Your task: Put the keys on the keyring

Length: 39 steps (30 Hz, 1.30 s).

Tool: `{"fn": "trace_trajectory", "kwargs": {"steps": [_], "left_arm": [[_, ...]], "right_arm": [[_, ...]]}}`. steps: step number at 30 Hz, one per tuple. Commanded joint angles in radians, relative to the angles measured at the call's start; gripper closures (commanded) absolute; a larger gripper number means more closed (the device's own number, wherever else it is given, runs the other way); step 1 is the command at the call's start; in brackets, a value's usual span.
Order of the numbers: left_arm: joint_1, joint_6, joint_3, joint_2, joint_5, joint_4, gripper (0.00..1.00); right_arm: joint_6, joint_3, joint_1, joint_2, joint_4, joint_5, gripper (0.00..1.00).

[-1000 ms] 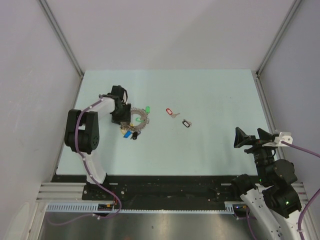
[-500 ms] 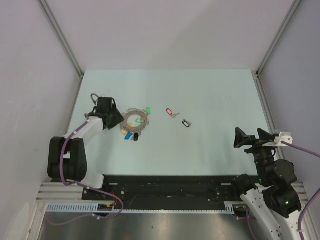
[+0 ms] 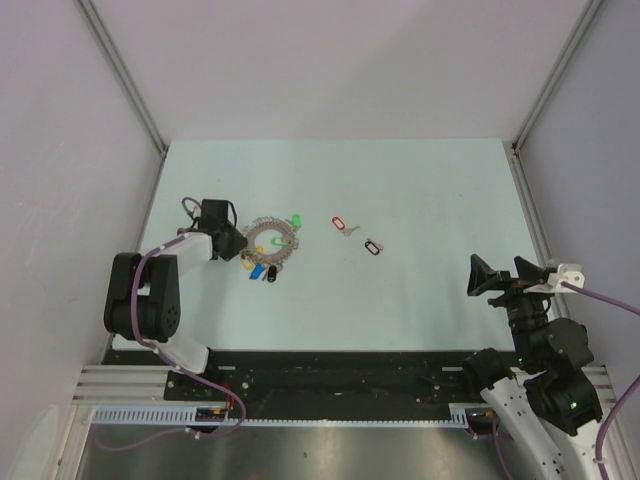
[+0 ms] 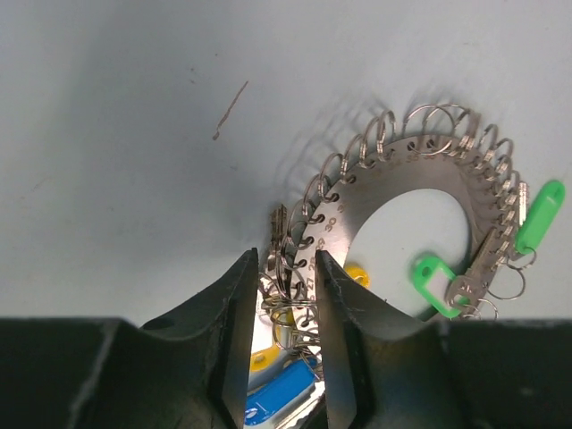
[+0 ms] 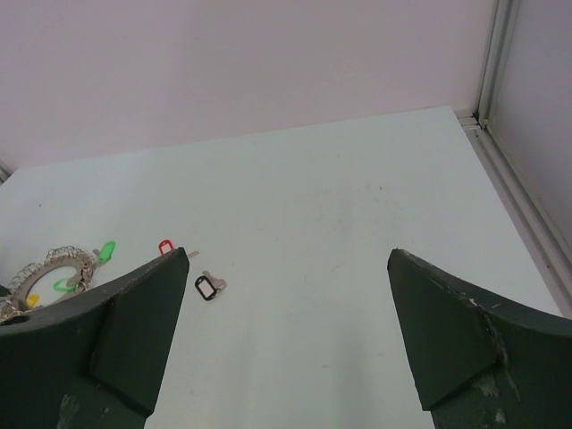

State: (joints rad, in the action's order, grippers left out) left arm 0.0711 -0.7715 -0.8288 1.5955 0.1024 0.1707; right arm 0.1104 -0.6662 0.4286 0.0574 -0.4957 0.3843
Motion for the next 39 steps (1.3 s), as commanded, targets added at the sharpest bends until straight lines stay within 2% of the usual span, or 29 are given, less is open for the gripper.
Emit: {"fn": "trace_trajectory", "kwargs": {"steps": [1, 4, 6, 11, 13, 19, 27, 30, 34, 39], "left_arm": [[-0.005, -0.041, -0.020, 0.018, 0.014, -0.036, 0.64], [-0.005, -0.038, -0.012, 0.026, 0.000, -0.043, 0.67], [-0.005, -0.035, -0.010, 0.029, -0.018, -0.048, 0.73], [-0.004, -0.009, -0.009, -0.009, -0.033, -0.039, 0.97], [-0.004, 0.012, -0.010, -0.051, -0.023, -0.025, 1.00], [0.009, 0.124, -0.033, -0.172, -0.023, 0.004, 0.99], [0.108, 0.328, -0.138, -0.270, -0.093, 0.073, 0.99], [0.134, 0.429, -0.177, -0.322, -0.171, 0.084, 0.99], [0.200, 0.598, -0.243, -0.356, -0.294, 0.124, 1.00], [0.338, 0.753, -0.256, -0.339, -0.316, 0.190, 1.00]], "right_arm": [[-0.018, 0.007, 0.006, -0.010, 0.032, -0.001, 0.00], [-0.018, 0.007, 0.006, -0.008, 0.034, -0.001, 0.00], [-0.018, 0.008, 0.004, -0.005, 0.034, -0.001, 0.00], [-0.020, 0.010, 0.002, -0.004, 0.040, -0.004, 0.00], [-0.021, 0.010, 0.002, -0.001, 0.039, -0.004, 0.00], [-0.025, 0.010, -0.002, 0.002, 0.040, -0.022, 0.01], [-0.043, 0.005, -0.002, 0.038, 0.060, -0.125, 0.02], [-0.041, -0.022, -0.002, 0.077, 0.062, -0.206, 0.02], [0.001, -0.079, -0.001, 0.227, 0.048, -0.364, 0.00], [0.078, -0.101, -0.001, 0.390, 0.094, -0.579, 0.00]]}}
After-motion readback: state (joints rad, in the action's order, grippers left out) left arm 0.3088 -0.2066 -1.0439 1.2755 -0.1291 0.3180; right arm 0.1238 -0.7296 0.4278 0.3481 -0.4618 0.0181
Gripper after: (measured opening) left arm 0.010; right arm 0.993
